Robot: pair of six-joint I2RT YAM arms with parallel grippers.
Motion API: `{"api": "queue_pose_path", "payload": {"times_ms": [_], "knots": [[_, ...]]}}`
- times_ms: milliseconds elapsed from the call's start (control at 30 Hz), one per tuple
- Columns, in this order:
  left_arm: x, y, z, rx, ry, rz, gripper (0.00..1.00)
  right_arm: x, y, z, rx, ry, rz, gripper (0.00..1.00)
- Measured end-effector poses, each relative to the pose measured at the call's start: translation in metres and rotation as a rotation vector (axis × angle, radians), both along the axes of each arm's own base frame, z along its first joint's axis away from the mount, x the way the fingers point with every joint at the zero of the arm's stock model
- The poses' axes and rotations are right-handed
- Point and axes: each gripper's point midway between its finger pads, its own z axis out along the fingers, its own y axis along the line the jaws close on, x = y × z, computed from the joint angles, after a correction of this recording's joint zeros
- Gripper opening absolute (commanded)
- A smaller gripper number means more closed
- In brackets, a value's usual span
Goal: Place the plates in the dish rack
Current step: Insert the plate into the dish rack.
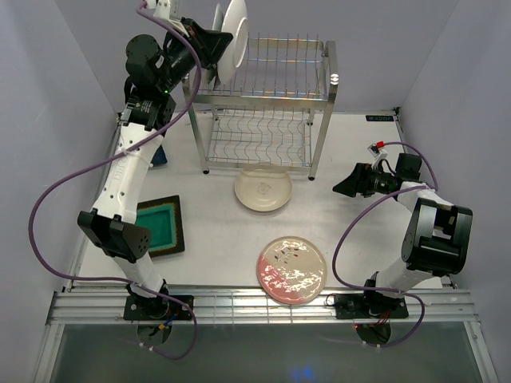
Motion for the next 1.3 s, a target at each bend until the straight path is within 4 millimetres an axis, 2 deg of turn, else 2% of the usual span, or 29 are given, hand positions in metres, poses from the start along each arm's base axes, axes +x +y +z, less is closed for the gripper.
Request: {"api": "queue_pose_path", "payload": {"times_ms": [267,500,833,1300], "knots": [[0.024,0.008,-0.025,0.002,0.044,0.001,0.00,0.000,0.000,0.000,-0.001,-0.001,0.001,0.93],[0.043,0.007,-0.047,0.005,0.092,-0.005,0.00,0.000,0.000,0.000,-0.001,-0.001,0.001,0.93],[0.051,0.008,-0.056,0.001,0.080,0.011,0.00,0.000,0.000,0.000,-0.001,-0.001,0.001,0.93],[0.048,0.019,-0.065,-0.034,0.071,0.089,0.00,0.000,0.000,0.000,-0.001,-0.001,0.001,0.93]]}}
